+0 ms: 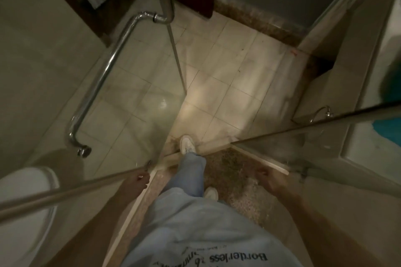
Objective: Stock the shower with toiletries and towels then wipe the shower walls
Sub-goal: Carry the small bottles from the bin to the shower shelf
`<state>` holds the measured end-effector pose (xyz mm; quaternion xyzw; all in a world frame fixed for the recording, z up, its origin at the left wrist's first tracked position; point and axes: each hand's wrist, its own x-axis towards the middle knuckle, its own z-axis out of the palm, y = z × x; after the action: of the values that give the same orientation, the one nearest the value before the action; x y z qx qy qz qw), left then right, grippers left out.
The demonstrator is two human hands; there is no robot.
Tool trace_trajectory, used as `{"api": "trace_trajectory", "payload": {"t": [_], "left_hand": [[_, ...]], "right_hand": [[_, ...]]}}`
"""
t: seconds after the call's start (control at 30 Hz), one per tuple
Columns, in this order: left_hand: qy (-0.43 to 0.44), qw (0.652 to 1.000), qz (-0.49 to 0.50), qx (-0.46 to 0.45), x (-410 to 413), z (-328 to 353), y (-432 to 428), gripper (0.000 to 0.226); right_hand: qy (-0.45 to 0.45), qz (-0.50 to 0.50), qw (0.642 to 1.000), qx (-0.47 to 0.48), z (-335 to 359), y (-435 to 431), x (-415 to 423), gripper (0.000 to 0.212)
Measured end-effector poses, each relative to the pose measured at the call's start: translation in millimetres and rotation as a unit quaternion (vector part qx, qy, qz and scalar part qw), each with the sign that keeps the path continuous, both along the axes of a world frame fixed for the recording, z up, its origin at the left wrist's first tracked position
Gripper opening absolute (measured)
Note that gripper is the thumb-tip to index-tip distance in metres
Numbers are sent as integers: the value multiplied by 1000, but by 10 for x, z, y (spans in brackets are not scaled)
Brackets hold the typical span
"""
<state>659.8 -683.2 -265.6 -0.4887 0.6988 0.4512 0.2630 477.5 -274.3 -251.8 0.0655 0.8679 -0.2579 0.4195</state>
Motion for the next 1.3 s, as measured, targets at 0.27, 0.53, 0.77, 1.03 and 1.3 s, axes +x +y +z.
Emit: {"api": "trace_trajectory", "payload": {"t": [0.27,0.53,0.77,1.03,1.3], "left_hand": [[7,996,-44,82,-1770,108,-121,15],[82,984,-114,107,-3450,601,-131,15],[61,988,-100,99,-4075,695,-231,12],[-14,998,-23,59,-4911,446,-318,13],[17,990,-108,85,-6755,423,389,10]], "right_hand": [[-97,-216,972,6,-148,-8,-28,16],[-67,-279,957,-38,334,-814,-853,20],[-55,-276,956,-78,214,-1407,-2418,24],[30,-232,967,-106,496,-1248,-4462,17],[45,-298,951,-63,576,-369,-5426,22]]}}
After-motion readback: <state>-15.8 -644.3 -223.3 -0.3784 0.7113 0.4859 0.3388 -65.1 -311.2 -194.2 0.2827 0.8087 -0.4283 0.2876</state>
